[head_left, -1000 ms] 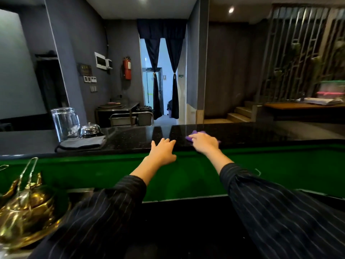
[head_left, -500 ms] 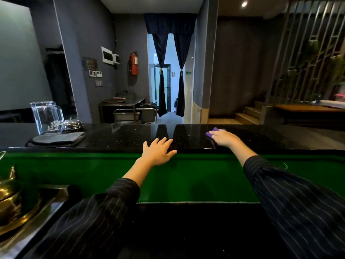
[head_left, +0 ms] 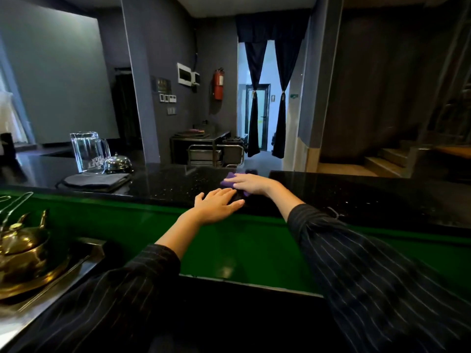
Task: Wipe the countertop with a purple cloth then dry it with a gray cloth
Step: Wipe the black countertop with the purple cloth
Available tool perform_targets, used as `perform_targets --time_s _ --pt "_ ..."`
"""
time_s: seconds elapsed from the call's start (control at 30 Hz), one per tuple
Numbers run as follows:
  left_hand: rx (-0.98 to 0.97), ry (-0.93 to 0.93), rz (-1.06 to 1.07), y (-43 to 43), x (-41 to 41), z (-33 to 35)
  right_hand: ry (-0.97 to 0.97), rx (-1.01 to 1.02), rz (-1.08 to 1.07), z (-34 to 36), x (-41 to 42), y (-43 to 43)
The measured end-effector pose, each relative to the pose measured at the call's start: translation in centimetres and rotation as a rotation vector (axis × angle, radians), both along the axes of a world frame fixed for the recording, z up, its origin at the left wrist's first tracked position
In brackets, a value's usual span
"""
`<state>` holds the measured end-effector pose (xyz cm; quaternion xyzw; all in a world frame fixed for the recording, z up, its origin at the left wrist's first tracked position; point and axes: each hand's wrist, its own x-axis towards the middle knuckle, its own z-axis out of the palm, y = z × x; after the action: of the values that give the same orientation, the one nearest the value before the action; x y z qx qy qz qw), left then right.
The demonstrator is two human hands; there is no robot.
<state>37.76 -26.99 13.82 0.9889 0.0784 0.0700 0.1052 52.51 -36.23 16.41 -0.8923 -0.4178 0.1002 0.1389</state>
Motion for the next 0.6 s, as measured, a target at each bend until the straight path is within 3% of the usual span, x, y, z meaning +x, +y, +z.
perform_targets --time_s 0.2,0.33,0.43,0.6 --pt "-0.016 0.041 0.001 0.0 -0.1 -0.1 0.011 0.060 -0.281 -0.6 7.3 -4.6" --pt "-0.029 0.054 -0.008 0.3 0.1 0.0 -0.101 -0.013 -0.358 -1.4 9.8 -2.2" --pt "-0.027 0.016 0.016 0.3 0.0 -0.3 -0.136 -0.031 -0.245 -1.3 8.1 1.4" --pt "-0.057 -0.041 0.065 -0.3 -0.1 -0.7 0.016 0.028 -0.004 -0.9 1.9 5.1"
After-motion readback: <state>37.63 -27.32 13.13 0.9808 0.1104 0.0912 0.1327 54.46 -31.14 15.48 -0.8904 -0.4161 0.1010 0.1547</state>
